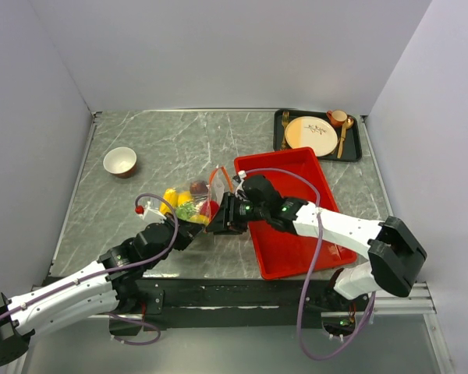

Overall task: Place the food in the zip-top bag and seal the zipper
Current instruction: Adjust the zipper food storage bag at the center of the board, then zip the zipper food storage bag at the center of the board.

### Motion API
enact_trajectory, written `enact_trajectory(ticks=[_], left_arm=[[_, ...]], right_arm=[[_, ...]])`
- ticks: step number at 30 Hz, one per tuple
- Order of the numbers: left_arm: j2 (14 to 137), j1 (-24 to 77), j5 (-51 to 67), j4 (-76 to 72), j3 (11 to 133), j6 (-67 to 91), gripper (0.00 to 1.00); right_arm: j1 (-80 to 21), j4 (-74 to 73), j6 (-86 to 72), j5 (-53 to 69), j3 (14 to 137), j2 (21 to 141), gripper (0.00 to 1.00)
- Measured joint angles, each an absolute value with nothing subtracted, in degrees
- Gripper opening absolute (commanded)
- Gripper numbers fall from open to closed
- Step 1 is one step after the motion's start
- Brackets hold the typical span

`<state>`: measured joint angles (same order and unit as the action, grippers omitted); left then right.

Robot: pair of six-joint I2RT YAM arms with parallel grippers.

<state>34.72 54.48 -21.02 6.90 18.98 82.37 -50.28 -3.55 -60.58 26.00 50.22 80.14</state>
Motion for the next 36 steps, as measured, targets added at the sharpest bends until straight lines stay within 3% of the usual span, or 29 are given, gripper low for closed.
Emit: enact_trajectory(ticks=[4, 36], left_arm=[[34.72, 54.48, -20.99, 6.85, 18.98, 82.17, 0.01], [34.02, 54.48, -20.88, 6.68, 18.98, 82.19, 0.01]], right_arm=[[-50.28, -3.38, -60.53, 25.93, 50.22, 80.95, 0.37], [-48.80, 0.49, -60.40, 24.99, 50.59, 82.08, 0.37]])
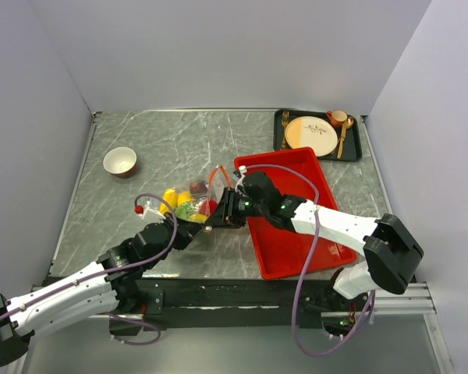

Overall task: Place the food in the zip-top bag and seal the zipper
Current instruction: Zip the zipper food storage bag at the center of the board.

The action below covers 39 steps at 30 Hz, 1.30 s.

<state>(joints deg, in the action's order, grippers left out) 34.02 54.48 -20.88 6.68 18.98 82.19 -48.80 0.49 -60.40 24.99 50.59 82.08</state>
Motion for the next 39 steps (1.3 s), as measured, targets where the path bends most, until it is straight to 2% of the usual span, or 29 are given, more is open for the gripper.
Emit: enact_trajectory(ticks=[8, 20, 30, 34, 37, 38, 39], left_arm=[[34.02, 54.48, -20.88, 6.68, 18.98, 82.19, 0.01], [34.00, 54.48, -20.91, 6.70, 18.98, 82.19, 0.01], [33.17, 54.48, -20.95, 7.18, 18.98, 82.30, 0.01], [32.93, 54.48, -20.95, 7.49, 18.98, 82.35, 0.01], [32.93, 54.48, -20.95, 7.57, 18.98, 82.35, 0.01], [32.93, 54.48, -20.95, 7.57, 18.98, 82.35, 0.01], [32.93, 54.48, -20.95, 7.57, 18.98, 82.37, 0.01]], right_arm=[[-48.71, 0.95, -60.60, 25.85, 50.57, 82.08, 0.36], [-48.71, 0.30, -60.38, 26.04, 50.57, 82.08, 0.28], [-48.99, -0.12, -60.36, 26.22, 50.57, 82.67, 0.33], [-49.04, -0.14, -60.36, 26.20, 50.57, 82.85, 0.31], [-49.17, -0.14, -60.20, 26.22, 50.57, 82.85, 0.21], [-49.25, -0.14, -60.20, 26.20, 50.57, 82.85, 0.12], [-49.25, -0.14, -60.18, 26.22, 50.57, 82.85, 0.09]])
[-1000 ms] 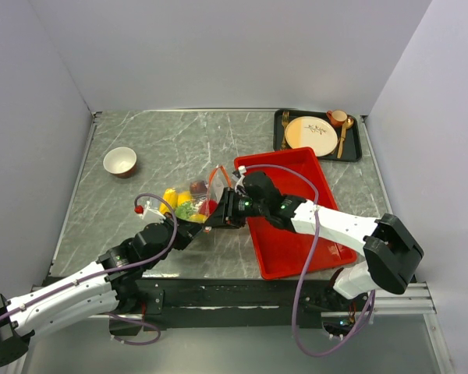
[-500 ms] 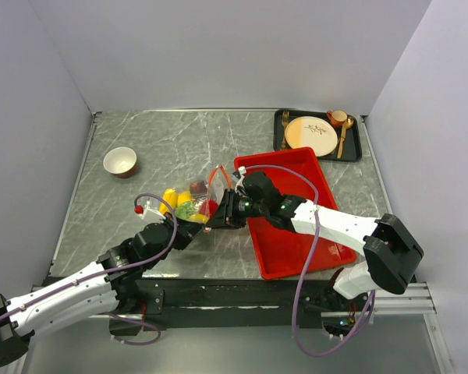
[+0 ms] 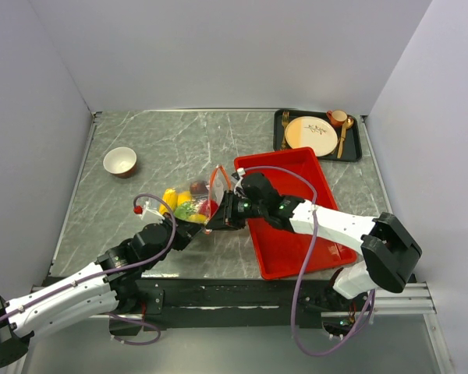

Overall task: Place the food in the zip-top bag and seal the zipper
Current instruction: Zip the zipper food storage bag at the center of the board.

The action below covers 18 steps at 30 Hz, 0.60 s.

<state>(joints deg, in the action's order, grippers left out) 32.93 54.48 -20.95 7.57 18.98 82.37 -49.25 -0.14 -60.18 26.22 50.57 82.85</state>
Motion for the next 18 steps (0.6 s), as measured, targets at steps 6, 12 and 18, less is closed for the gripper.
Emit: enact_trajectory(ticks=[6, 12, 18], left_arm=[[32.77, 54.48, -20.97, 7.90, 18.98, 82.37, 0.01], [32.67, 54.48, -20.93, 7.97, 18.98, 82.28, 0.01], [31.00, 54.48, -20.86, 7.88, 18.94, 82.21, 0.01]], right_arm=[[-49.36, -0.12, -60.20, 26.17, 50.57, 82.85, 0.06], [-49.34, 0.14, -60.86, 25.56, 50.19, 82.39, 0.06], [-48.86, 0.58, -61.95, 25.12, 50.13, 81.45, 0.07]])
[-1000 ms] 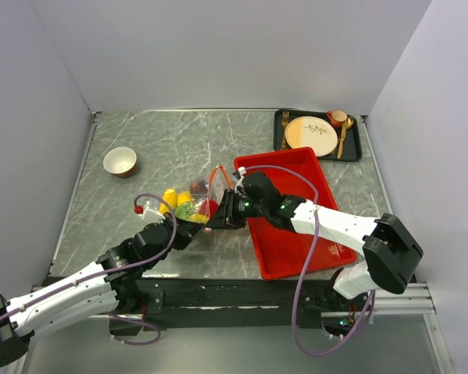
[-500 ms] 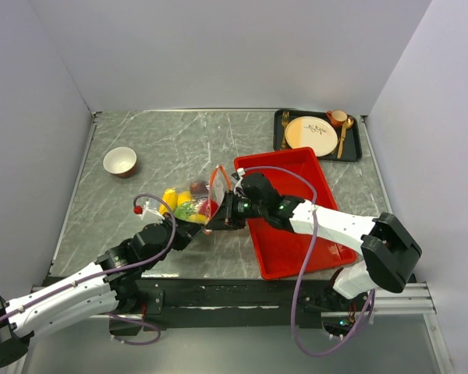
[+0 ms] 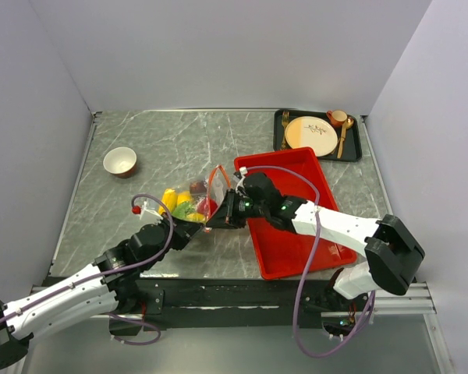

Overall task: Place the food in the zip-top bag and seal the zipper
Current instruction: Zip the zipper food storage bag at the center of the board.

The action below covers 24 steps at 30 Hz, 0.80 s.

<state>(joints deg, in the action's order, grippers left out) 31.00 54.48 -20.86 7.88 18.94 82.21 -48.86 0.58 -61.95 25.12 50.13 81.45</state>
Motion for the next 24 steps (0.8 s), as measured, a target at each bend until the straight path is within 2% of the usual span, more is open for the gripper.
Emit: enact_trajectory(ticks=[24], left_arm=[[32.97, 54.19, -18.11, 3.33, 17.67, 79.64, 0.01]], right_arm=[[-46.33, 5.19, -66.02, 28.27, 47.42, 81.25, 0.09]])
